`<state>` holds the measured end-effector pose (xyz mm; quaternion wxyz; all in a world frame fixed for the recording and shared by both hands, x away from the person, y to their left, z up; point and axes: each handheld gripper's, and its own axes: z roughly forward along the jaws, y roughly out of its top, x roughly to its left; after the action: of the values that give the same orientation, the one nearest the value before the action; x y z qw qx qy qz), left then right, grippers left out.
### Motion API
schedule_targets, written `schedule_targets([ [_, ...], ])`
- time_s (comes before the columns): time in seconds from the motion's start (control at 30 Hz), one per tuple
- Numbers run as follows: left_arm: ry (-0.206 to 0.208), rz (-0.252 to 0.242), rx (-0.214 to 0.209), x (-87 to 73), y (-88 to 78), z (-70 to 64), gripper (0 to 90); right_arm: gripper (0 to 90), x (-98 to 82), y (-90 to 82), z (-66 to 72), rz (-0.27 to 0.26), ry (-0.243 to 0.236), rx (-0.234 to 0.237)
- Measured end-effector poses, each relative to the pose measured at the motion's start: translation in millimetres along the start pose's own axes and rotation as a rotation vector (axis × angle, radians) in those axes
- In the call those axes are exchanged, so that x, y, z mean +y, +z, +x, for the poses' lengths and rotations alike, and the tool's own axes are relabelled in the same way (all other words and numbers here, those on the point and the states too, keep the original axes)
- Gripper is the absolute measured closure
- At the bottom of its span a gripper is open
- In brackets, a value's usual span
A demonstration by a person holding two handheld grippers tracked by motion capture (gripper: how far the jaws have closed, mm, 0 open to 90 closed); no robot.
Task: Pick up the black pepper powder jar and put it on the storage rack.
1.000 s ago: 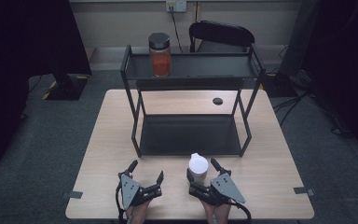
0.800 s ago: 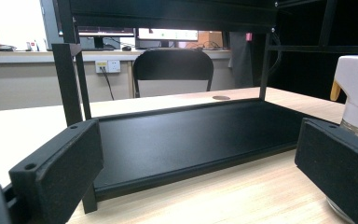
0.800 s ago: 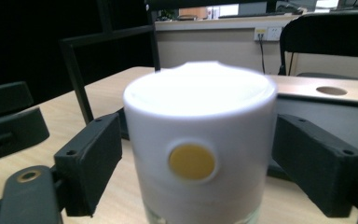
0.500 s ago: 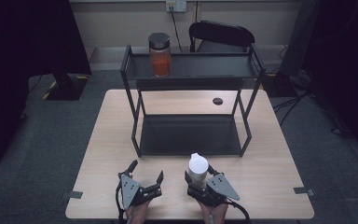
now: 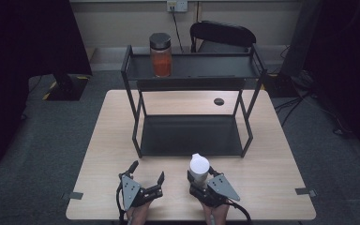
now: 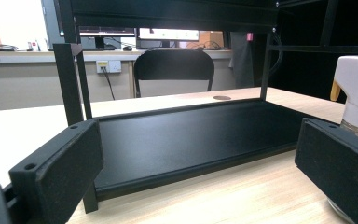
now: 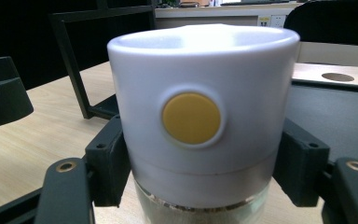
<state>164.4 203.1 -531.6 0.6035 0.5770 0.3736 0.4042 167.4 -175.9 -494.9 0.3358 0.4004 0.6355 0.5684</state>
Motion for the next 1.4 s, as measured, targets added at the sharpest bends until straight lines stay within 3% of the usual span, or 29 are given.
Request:
schedule_targets([
  [0.87,0.000,0.000,-0.001,0.0,0.0,0.2,0.3,30.4,14.2,-3.5,2.8,-0.008,-0.021,-0.003],
  [1.4,0.000,0.000,-0.001,0.1,0.0,0.2,0.3,30.4,29.7,-7.9,-3.0,-0.009,-0.026,0.005],
])
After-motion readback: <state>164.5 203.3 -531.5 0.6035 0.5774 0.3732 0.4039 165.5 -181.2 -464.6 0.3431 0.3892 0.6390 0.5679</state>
